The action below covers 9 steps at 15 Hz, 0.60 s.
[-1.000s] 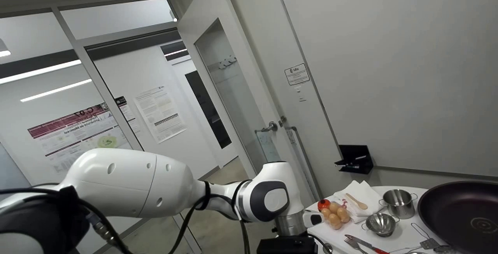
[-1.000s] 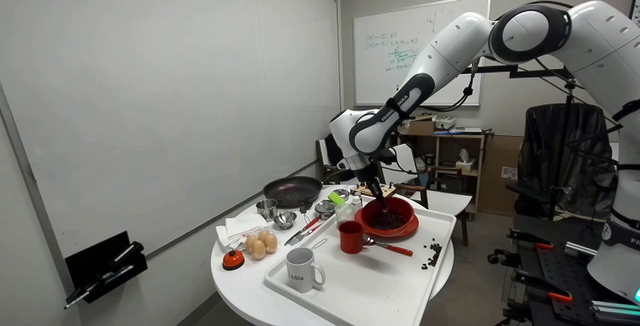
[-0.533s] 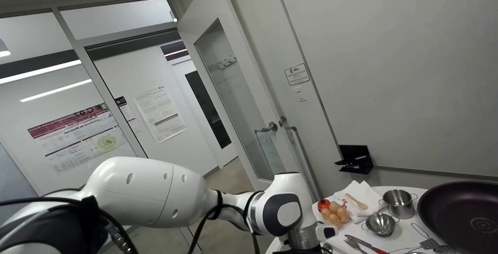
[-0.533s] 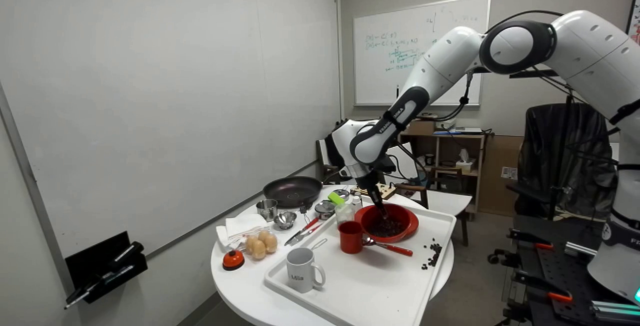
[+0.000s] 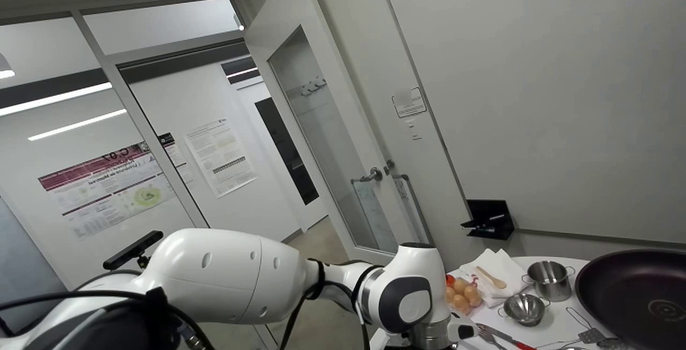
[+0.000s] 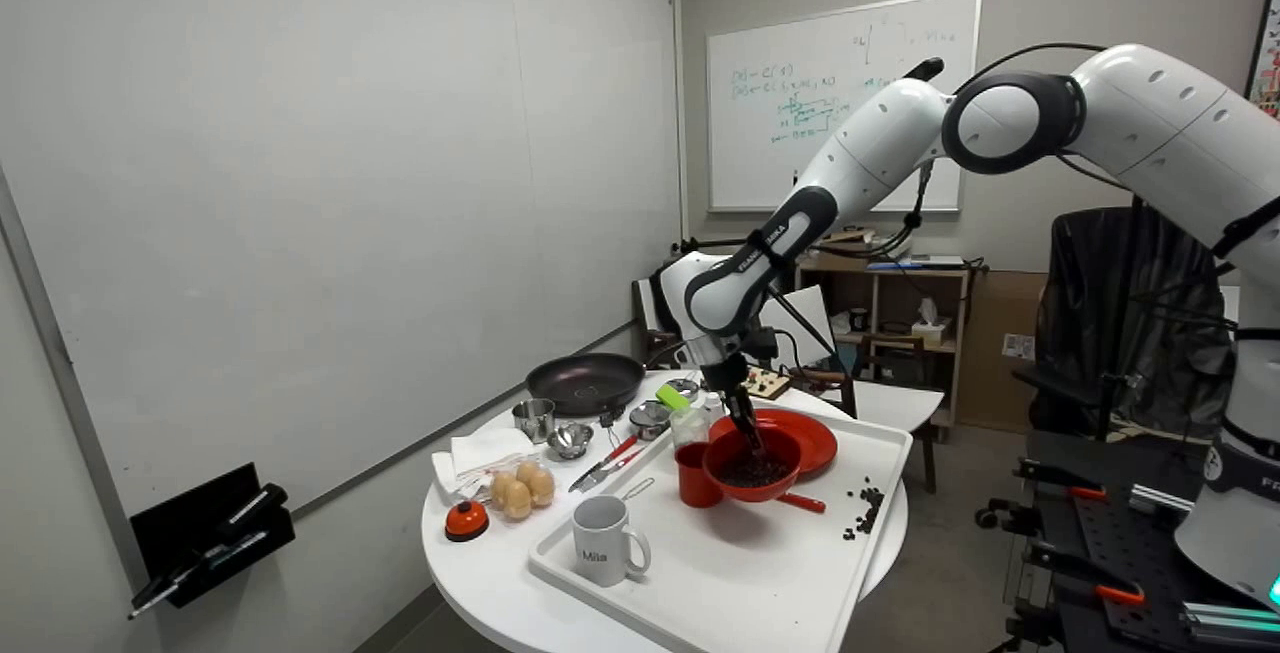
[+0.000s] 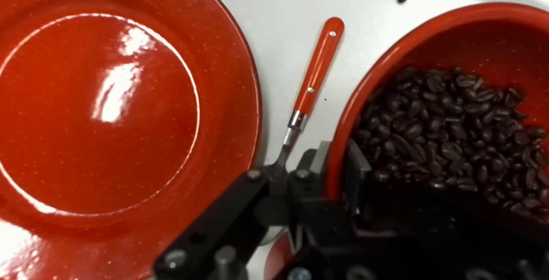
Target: Move the red bowl from the plate to the table
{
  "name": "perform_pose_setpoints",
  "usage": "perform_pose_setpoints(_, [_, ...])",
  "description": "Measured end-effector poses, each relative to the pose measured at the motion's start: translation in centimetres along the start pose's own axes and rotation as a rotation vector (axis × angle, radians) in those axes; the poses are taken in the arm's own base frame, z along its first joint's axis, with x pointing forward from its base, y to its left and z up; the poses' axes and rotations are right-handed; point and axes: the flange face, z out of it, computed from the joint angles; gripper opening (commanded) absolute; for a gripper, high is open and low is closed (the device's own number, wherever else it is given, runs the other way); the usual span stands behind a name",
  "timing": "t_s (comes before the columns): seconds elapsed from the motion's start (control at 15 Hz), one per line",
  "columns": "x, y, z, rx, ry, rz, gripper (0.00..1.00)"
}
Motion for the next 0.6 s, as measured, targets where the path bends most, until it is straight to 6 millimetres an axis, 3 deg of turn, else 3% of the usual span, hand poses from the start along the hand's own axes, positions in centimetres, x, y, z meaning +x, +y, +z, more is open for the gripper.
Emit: perform_pose_setpoints(0.6, [2.7, -1.7, 4.2, 0.063, -0.015, 0.073, 0.05])
